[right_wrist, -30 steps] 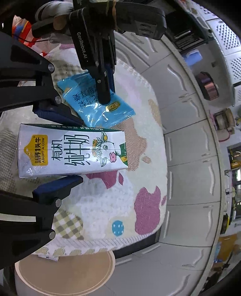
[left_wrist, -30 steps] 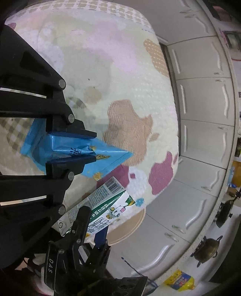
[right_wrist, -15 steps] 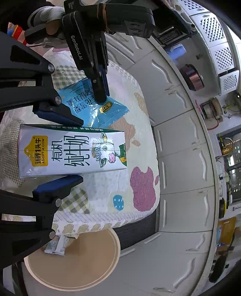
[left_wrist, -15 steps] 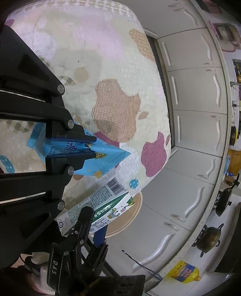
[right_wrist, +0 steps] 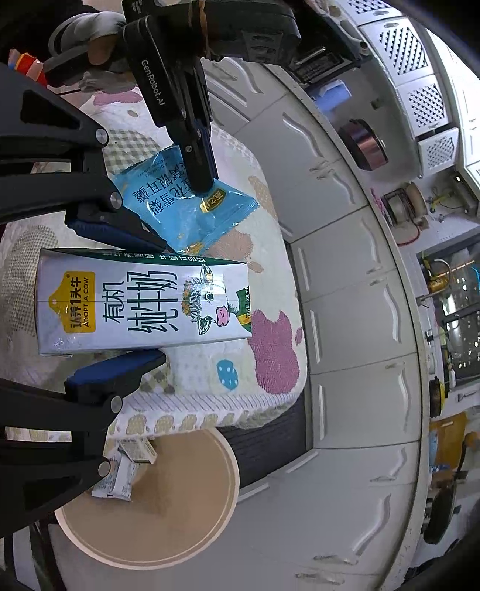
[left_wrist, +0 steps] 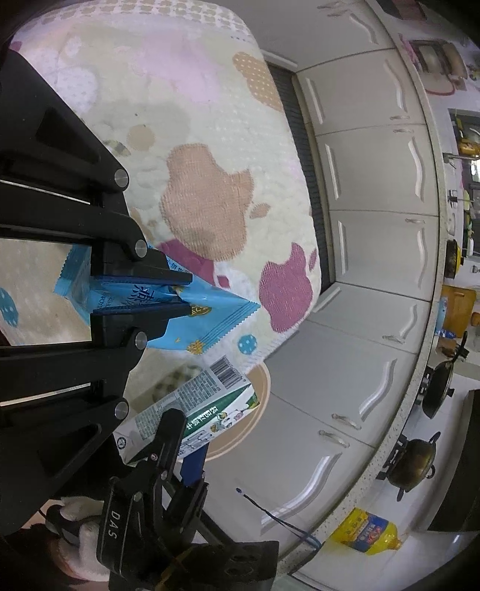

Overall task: Collect trash
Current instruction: 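Carry the milk carton and blue snack bag over the bucket with both grippers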

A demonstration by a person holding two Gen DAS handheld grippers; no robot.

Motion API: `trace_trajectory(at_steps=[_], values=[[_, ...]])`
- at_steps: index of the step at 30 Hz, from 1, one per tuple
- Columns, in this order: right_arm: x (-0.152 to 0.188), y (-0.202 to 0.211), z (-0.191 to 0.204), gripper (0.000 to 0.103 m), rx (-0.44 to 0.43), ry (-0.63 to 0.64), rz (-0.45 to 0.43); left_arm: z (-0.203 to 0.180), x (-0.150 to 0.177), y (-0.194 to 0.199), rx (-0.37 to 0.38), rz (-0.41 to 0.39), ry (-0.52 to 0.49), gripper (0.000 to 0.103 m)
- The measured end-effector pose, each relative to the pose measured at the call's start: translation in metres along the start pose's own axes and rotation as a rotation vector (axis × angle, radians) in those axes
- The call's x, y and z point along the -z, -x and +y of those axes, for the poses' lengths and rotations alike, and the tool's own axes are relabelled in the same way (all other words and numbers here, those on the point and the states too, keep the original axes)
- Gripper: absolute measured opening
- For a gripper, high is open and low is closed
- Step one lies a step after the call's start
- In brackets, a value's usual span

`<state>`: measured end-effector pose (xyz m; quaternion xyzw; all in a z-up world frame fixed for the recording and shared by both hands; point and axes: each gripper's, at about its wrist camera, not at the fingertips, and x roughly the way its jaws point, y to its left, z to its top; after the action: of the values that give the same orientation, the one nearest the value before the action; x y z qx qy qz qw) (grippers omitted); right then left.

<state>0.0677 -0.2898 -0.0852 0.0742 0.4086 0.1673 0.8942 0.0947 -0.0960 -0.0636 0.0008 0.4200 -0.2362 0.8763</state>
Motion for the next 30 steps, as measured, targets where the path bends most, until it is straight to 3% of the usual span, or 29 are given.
trace_trajectory(at_steps=[17, 30], values=[[0.002, 0.026, -0.063, 0.052, 0.116, -0.104, -0.037, -0.058, -0.038, -0.043, 0.094, 0.010, -0.032, 0.007], [0.003, 0.024, -0.163, 0.052, 0.275, -0.269, -0.021, -0.121, -0.077, -0.130, 0.174, 0.078, 0.007, 0.007]])
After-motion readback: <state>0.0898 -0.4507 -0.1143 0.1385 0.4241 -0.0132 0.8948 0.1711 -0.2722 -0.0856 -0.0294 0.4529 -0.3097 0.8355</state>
